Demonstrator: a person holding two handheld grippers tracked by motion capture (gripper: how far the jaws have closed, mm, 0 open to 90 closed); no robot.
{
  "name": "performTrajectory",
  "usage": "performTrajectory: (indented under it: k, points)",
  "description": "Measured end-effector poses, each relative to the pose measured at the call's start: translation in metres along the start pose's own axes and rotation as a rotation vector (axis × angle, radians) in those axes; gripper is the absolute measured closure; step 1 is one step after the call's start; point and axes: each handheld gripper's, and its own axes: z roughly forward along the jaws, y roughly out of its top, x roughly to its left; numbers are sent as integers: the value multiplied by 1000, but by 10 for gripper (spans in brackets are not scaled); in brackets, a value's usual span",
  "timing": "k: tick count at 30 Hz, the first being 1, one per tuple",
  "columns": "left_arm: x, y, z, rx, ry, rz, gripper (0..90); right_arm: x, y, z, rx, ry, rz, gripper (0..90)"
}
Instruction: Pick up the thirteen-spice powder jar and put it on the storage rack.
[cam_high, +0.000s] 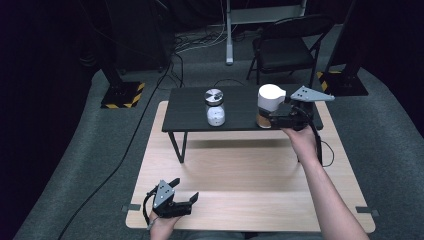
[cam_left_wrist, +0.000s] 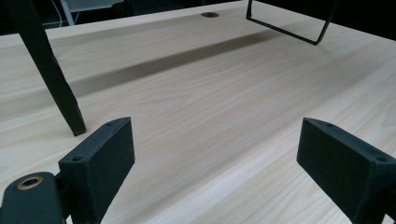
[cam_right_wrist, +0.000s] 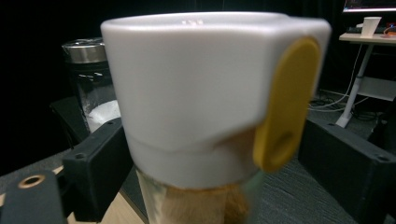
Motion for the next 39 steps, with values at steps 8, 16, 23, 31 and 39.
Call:
performTrajectory:
  k: [8,16,23,31,39]
  points:
    - [0,1,1,4,0,2,106,4,-24,-16,-31,-4,-14,57]
    - [-1,1,1,5,0,4,106,10,-35,-32,-39,6,-38,52]
    - [-1,1,1,7,-1,7,106,14,-49,-53,-52,6,-55,52]
    - [-2,1,2,8,0,7,106,19,-71,-75,-46,-1,-50,52]
    - [-2,1,1,8,4,4,106,22,-107,-95,-23,-16,-22,50]
